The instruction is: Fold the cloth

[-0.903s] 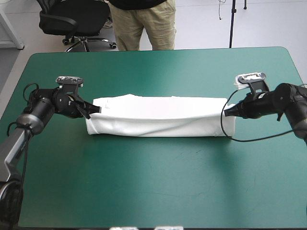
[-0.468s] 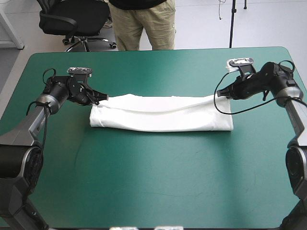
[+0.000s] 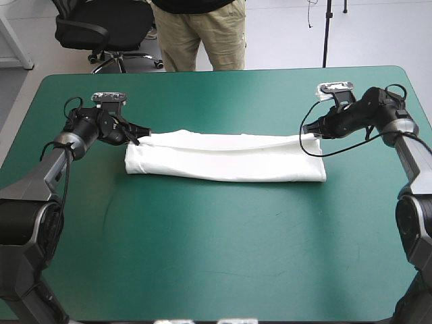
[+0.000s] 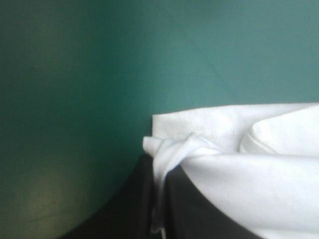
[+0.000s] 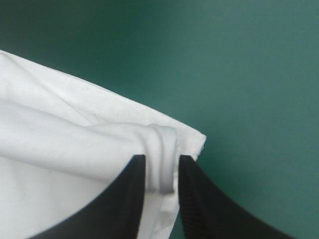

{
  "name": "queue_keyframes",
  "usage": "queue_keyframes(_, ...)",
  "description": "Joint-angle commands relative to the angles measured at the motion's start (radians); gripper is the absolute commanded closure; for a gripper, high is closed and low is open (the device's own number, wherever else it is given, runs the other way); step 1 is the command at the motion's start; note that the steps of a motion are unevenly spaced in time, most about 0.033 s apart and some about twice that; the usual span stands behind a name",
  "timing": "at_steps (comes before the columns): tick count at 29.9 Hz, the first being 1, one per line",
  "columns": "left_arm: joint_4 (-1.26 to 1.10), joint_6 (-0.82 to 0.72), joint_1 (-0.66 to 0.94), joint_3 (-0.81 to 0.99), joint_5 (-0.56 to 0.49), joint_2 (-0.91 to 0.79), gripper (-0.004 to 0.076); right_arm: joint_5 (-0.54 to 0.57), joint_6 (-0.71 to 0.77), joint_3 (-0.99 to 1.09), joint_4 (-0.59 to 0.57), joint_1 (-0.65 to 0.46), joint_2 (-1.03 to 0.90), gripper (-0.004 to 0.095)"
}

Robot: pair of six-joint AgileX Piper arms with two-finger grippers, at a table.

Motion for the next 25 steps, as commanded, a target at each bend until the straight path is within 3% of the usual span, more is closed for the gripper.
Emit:
queue_keyframes(1, 0.007, -0.011, 0.005, -0.036, -0.055, -0.046, 0.0572, -0.039, -0.003, -0.033, 0.028, -0.010, -0.051, 0.0345)
queue_keyframes(3, 0.015, -0.007, 0.005, -0.045, -0.047, -0.046, 0.0372, -0.042, -0.001, -0.037, 0.028, -0.016, -0.057, 0.0233)
queue_keyframes(6, 0.026, -0.007, 0.005, -0.092, -0.001, -0.046, 0.0104, -0.026, -0.001, -0.037, 0.028, -0.034, -0.085, 0.0238)
queue_keyframes(8, 0.026, -0.007, 0.005, -0.130, 0.042, -0.046, 0.0032, -0.004, -0.001, -0.037, 0.028, -0.055, -0.115, 0.0267)
queue_keyframes(10, 0.000, 0.017, 0.001, -0.183, 0.100, -0.046, 0.0034, 0.024, 0.005, -0.037, 0.028, -0.077, -0.149, 0.0299)
queue_keyframes(14, -0.219, 0.198, -0.030, -0.255, 0.211, -0.046, 0.0082, 0.088, 0.013, -0.033, 0.032, -0.117, -0.229, 0.0363)
queue_keyframes(18, -0.475, 0.384, -0.095, -0.253, 0.297, -0.044, 0.0184, 0.148, 0.022, -0.033, 0.032, -0.135, -0.295, 0.0373)
queue_keyframes(20, -0.564, 0.466, -0.145, -0.252, 0.340, -0.038, 0.0313, 0.171, 0.022, -0.033, 0.028, -0.139, -0.320, 0.0379)
queue_keyframes(24, -0.619, 0.562, -0.259, -0.251, 0.351, -0.004, 0.0738, 0.165, 0.022, -0.012, 0.027, -0.139, -0.346, 0.0386)
queue_keyframes(25, -0.616, 0.571, -0.278, -0.251, 0.342, 0.006, 0.0733, 0.160, 0.022, -0.003, 0.027, -0.139, -0.348, 0.0386)
